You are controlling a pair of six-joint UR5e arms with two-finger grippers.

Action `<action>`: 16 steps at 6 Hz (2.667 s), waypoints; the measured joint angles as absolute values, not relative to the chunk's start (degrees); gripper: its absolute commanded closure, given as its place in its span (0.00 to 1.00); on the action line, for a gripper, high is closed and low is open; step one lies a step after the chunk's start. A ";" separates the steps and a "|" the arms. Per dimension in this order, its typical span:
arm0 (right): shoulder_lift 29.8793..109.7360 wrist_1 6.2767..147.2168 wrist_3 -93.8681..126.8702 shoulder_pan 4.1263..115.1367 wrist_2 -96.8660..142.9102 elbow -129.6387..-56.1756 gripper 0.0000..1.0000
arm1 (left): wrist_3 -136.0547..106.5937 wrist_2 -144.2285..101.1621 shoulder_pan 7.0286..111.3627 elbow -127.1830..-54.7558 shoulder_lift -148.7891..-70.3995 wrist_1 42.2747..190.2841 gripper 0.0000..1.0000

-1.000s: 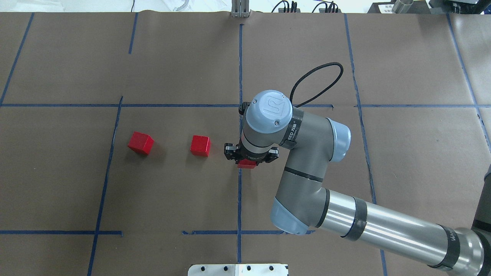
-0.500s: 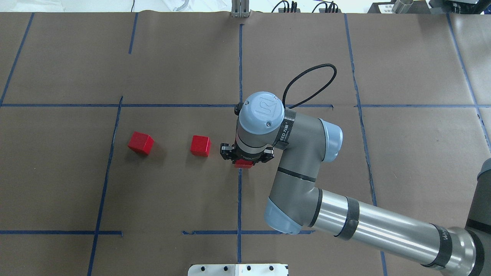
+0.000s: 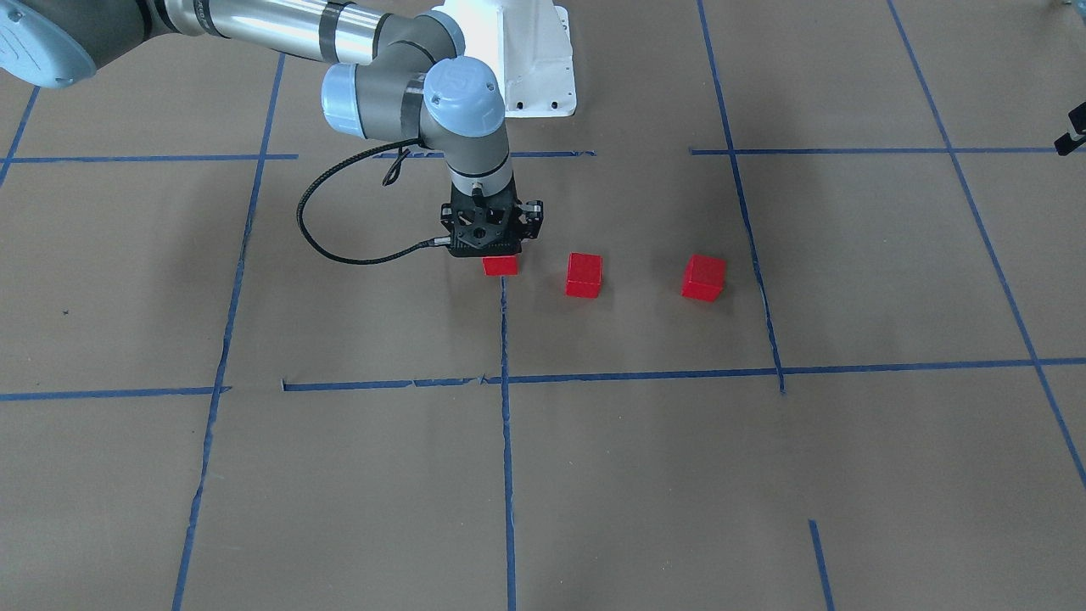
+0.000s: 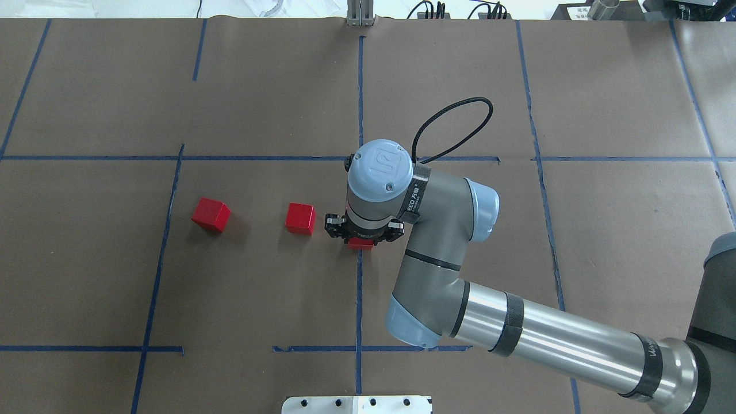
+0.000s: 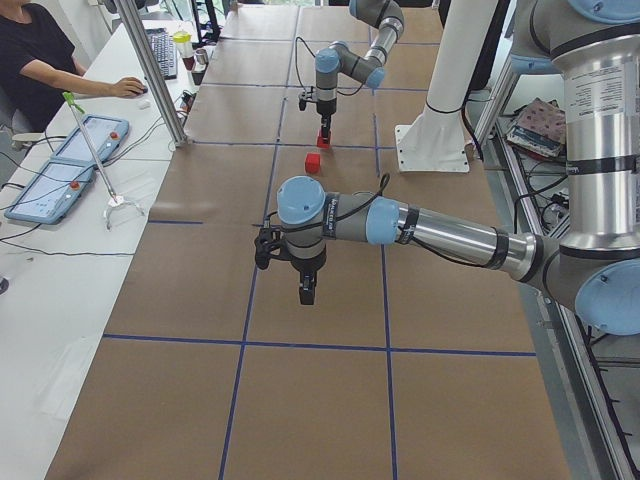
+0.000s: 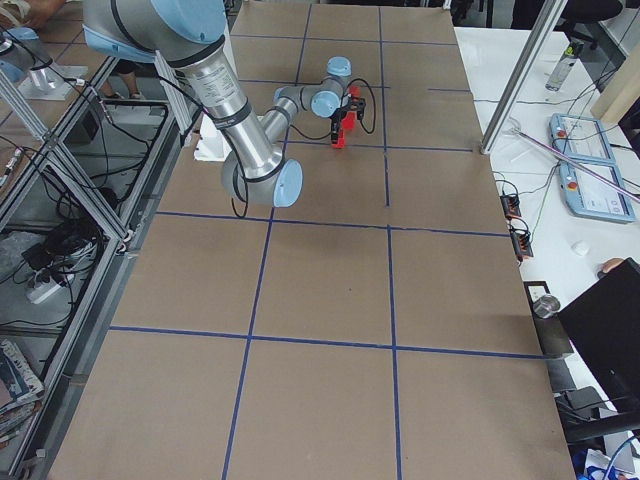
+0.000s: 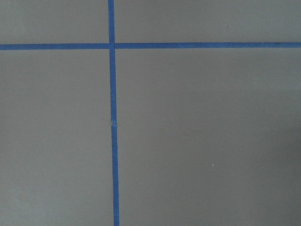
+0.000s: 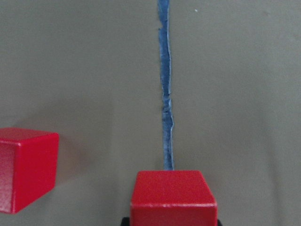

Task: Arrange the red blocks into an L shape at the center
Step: 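Carry the red cube with the right gripper to the table center and lower it, then release the cube and lift the right gripper while the left arm reaches in, then lower the left gripper onto the red cube nearer the center and grasp it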

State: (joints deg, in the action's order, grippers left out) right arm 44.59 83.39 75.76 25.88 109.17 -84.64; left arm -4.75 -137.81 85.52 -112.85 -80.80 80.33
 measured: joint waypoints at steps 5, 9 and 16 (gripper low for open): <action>43.94 83.32 75.68 25.62 108.96 -84.41 0.00 | -7.74 -137.82 83.21 -113.15 -81.22 84.76 0.00; 56.29 83.09 75.22 34.36 114.41 -102.60 0.00 | -23.97 -137.41 60.11 -113.07 -93.71 95.70 0.00; 69.71 82.88 74.27 41.70 120.91 -112.31 0.00 | -59.56 -113.28 32.63 -101.35 -120.59 96.00 0.00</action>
